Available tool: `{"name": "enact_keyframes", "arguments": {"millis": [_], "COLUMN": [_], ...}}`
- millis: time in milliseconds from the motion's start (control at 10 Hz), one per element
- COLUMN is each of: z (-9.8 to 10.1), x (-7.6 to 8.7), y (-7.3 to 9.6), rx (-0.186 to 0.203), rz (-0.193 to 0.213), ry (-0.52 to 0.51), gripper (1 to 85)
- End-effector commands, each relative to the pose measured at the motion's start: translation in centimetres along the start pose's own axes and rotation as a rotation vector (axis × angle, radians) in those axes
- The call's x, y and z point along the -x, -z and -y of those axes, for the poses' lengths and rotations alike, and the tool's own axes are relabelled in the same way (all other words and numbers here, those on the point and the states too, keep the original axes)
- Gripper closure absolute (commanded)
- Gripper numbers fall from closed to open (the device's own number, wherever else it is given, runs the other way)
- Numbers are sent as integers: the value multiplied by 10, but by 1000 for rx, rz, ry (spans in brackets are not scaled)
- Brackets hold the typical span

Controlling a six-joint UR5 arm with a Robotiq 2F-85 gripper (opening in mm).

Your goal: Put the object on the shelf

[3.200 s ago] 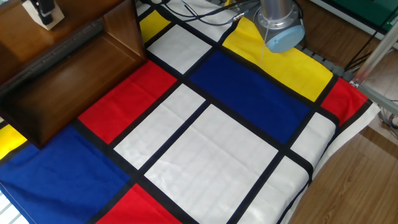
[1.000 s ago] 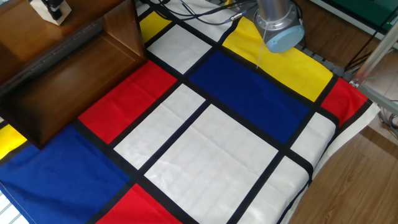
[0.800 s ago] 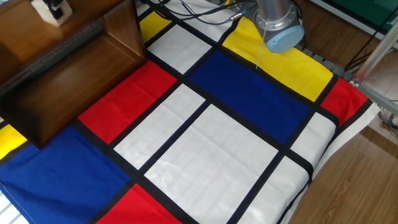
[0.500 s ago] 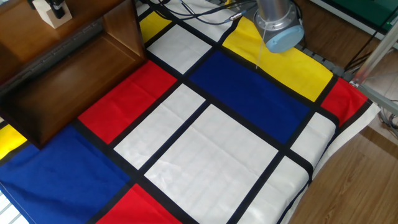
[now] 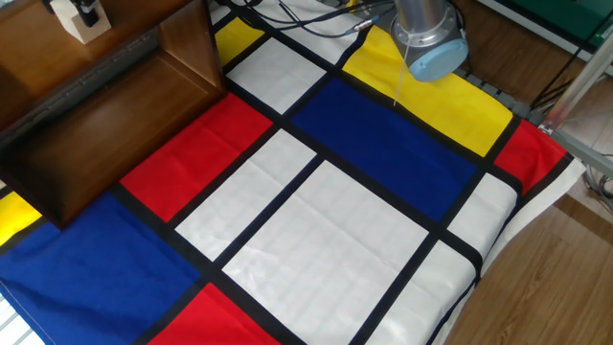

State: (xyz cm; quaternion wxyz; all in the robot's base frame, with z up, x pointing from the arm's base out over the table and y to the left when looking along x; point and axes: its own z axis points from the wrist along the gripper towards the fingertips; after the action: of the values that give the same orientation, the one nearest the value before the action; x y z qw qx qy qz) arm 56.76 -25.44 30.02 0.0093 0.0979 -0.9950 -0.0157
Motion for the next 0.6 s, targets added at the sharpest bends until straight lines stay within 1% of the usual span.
{"name": "enact_keyframes", "arguments": {"millis": [0,200,400,500], "z": [7,11,7,4], "x": [-11,-17,-18,-17], "y": [17,24,29,30], "rx": [-31,-49,-54,-66], "rz": [-5,-9,-9,-13], "ry": [-9,-3,-3,-8], "gripper": [227,240,240,240]}}
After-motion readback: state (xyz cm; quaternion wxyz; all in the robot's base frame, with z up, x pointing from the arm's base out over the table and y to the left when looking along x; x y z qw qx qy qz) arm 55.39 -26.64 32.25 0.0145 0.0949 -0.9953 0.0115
